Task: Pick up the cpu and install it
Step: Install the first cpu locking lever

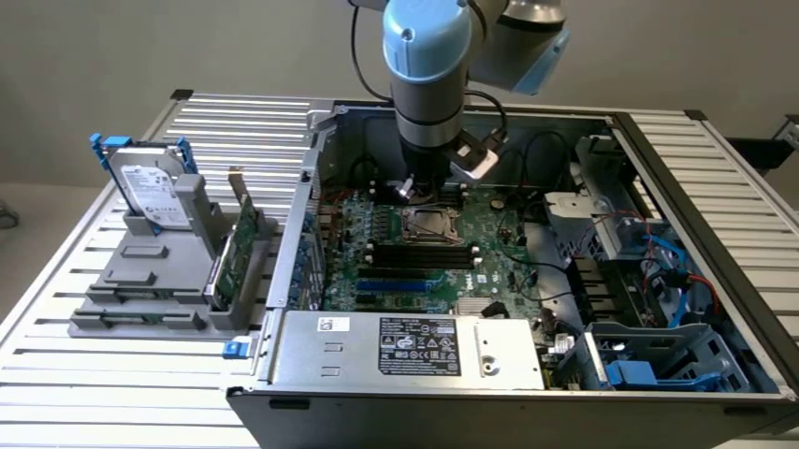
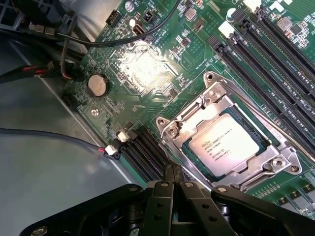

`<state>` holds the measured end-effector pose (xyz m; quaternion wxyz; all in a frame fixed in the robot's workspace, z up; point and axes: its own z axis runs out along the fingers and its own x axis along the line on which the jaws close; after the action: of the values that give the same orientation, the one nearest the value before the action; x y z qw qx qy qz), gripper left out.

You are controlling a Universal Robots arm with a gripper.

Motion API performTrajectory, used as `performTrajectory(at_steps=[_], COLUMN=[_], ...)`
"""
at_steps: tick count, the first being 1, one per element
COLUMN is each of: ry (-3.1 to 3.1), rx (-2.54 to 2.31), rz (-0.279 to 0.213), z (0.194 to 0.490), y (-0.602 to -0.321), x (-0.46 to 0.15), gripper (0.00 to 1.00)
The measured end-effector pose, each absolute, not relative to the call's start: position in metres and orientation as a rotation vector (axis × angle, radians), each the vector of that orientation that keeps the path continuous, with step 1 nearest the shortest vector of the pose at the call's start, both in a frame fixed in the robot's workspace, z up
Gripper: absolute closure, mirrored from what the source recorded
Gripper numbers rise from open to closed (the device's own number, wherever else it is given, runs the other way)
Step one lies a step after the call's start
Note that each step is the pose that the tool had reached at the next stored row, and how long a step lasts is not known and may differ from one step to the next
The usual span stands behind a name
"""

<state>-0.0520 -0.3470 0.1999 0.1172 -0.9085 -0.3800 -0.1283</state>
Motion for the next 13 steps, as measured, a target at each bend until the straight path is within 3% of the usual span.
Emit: performTrajectory(at_steps=[13], ry=[-1.096], rx=[-2.677], rz=[-0.374], z=[0.1967], y=[-0.3470], x=[-0.0502], gripper=[0.89])
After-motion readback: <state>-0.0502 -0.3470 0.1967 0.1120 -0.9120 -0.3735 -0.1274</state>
